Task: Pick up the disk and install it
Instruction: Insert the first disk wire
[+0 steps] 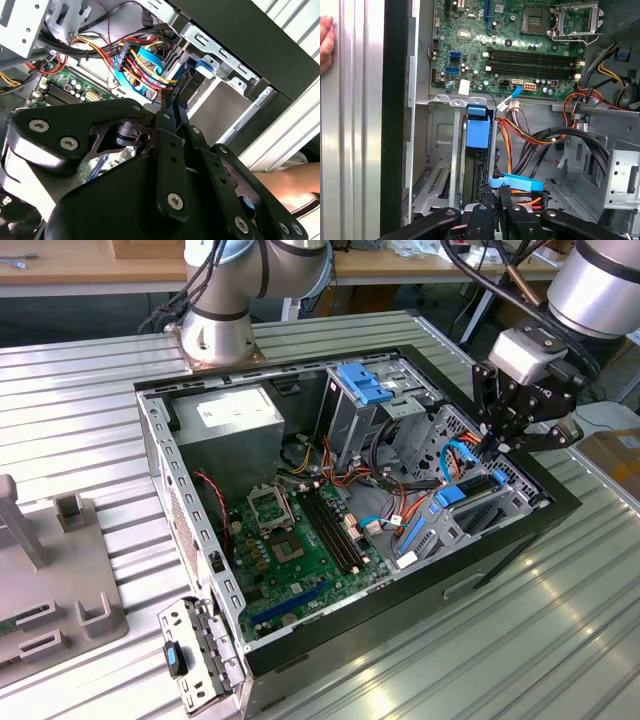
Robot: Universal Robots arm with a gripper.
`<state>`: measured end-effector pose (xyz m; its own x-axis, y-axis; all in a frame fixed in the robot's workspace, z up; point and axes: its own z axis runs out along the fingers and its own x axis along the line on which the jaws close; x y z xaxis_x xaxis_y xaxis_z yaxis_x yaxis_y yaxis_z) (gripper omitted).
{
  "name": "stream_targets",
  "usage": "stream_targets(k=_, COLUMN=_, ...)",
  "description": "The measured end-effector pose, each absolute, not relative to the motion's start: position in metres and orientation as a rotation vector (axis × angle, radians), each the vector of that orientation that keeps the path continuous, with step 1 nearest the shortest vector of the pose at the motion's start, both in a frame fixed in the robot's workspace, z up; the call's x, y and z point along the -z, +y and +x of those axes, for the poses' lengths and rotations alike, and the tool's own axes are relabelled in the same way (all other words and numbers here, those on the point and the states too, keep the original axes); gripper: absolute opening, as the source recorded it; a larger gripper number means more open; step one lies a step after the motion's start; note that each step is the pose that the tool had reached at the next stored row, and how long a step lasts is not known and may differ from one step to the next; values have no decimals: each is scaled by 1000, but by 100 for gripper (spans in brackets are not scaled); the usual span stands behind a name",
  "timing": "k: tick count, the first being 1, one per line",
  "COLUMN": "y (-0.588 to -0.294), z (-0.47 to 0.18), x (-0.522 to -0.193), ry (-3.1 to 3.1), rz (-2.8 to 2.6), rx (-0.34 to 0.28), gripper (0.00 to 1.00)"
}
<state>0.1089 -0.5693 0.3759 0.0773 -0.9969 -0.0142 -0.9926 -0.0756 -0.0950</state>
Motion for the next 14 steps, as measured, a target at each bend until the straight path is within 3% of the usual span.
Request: stream_targets(k=14, y=-578, z=108, x=-365, ry=2087, rz=-2237, rx=81, gripper=16)
